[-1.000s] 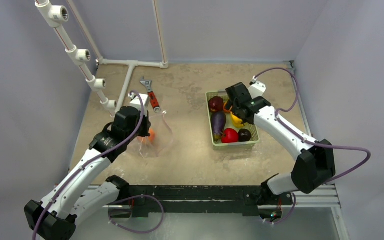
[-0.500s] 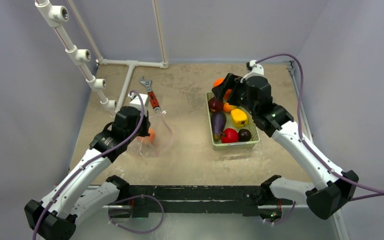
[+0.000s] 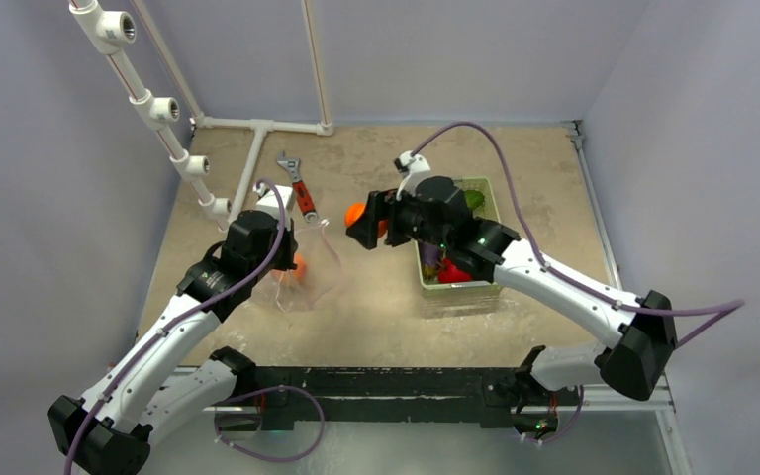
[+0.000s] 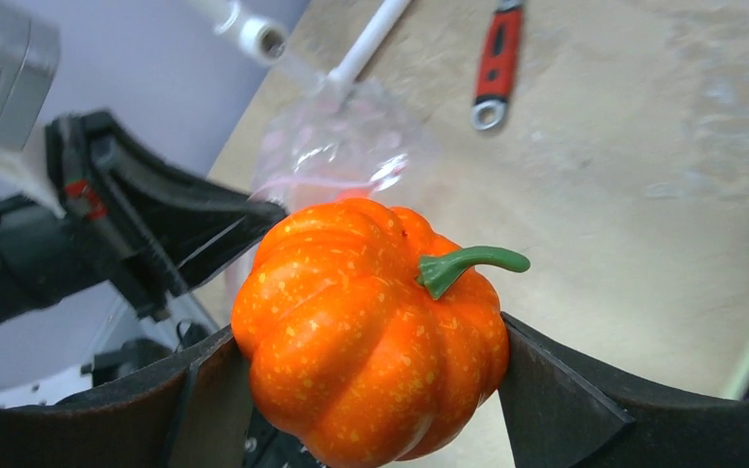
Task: Place the food in the zip-top bag and seal the zipper
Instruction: Place the fake vegetable in the zipper food storage bag.
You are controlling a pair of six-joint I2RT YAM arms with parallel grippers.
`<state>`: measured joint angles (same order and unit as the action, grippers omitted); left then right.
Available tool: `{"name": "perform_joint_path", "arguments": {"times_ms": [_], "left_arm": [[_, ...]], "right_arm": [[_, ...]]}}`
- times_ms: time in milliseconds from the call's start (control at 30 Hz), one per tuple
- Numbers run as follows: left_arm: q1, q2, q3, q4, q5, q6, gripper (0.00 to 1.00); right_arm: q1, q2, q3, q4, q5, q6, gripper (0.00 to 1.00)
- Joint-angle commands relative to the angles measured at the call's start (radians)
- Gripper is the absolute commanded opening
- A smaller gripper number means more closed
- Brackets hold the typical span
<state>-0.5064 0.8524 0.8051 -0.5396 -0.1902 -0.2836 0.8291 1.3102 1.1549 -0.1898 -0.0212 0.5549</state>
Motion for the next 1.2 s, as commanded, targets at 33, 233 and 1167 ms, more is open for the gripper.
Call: {"name": "perform_joint_path", "arguments": {"times_ms": [33,233,1167], "left_arm": [[-0.003,-0.019,0.001,0.036,-0.008,0.009,0.0],[-0.003,-0.026,0.001,0.037,-0.01,0.008,0.0],[-0.003,-0.075,-0.003,0.05,-0.003,0.01,0.0]], "right_arm": [[0.094,0.065,0.012,0.114,-0.045,-0.014,0.17],[0.174,0.167,0.067,0.138,-0.038,-0.013,0.2],[0.225,0.396,0.192,0.176,0.017,0.027,0.99]]}}
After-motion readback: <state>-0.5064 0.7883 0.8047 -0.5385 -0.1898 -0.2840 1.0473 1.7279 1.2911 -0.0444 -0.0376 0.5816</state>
